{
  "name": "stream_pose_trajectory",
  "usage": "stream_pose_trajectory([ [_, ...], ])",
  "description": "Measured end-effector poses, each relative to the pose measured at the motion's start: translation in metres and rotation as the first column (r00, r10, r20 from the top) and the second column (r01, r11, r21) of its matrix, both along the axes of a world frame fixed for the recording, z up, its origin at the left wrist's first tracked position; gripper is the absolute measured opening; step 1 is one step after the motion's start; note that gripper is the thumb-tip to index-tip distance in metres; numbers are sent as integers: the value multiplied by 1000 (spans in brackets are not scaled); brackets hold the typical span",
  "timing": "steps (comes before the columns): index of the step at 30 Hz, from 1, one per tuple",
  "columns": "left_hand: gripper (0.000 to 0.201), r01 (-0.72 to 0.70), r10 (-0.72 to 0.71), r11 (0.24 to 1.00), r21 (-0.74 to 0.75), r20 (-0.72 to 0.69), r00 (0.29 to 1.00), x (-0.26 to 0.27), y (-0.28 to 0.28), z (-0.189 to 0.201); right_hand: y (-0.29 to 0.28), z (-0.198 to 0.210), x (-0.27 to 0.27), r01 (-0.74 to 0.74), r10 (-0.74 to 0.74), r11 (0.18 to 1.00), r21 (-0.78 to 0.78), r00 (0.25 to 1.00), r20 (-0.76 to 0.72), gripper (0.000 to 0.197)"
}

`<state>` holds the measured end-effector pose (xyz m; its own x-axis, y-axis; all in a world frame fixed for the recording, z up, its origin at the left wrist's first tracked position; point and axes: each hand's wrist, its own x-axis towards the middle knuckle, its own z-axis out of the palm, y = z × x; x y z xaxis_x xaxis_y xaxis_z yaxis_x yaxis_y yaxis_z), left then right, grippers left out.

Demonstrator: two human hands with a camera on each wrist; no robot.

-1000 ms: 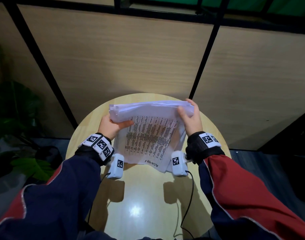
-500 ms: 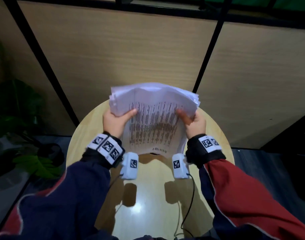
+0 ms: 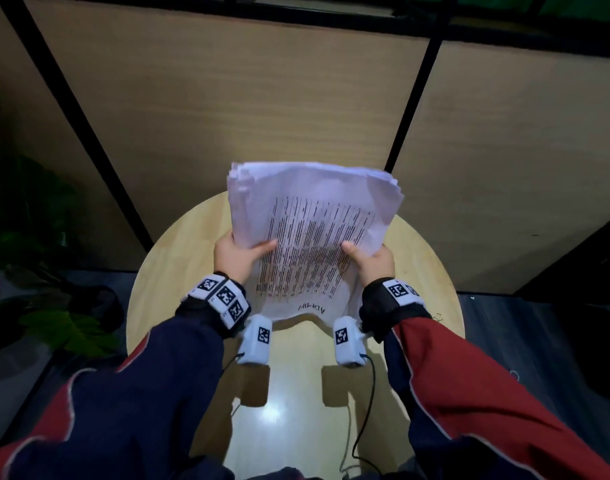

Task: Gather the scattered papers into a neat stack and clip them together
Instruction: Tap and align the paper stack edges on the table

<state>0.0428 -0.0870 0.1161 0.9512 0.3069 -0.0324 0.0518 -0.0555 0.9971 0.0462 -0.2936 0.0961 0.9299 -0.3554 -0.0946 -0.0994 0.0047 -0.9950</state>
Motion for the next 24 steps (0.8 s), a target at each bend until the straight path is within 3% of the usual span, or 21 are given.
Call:
stream_pose_trajectory([
  [6, 31, -73, 84, 994, -83, 138, 987, 3, -1, 12, 2, 17, -5, 68, -79, 992, 103, 991, 105, 17],
  [9, 33, -50, 53, 998, -37, 91, 994, -10, -3, -16, 1, -17, -14, 44, -44, 999, 31, 999, 14, 36],
  [12, 43, 2, -2, 1000, 21, 5, 1000, -24, 1, -58, 1, -53, -23, -76, 76, 997, -23, 997, -24, 22],
  [14, 40, 40, -39, 998, 44, -27, 999, -31, 5, -83, 1, -67, -27, -101, 100, 993, -60, 995, -19, 24],
  [16, 28, 46, -44, 998, 47, -45, 998, -36, 7, -97, 1, -76, -29, -103, 105, 992, -74, 994, 22, 32],
  [19, 17, 31, -31, 999, 24, 13, 999, -41, 7, -103, 0, -83, -28, -75, 88, 991, -111, 990, 115, 11],
  [21, 28, 16, -17, 1000, 15, 105, 994, -48, 4, -102, -2, -85, -31, -30, 56, 991, -132, 979, 197, 22],
  [24, 42, -11, 5, 1000, 23, 218, 976, -64, 5, -102, -5, -83, -45, -12, 50, 993, -118, 945, 324, 19],
])
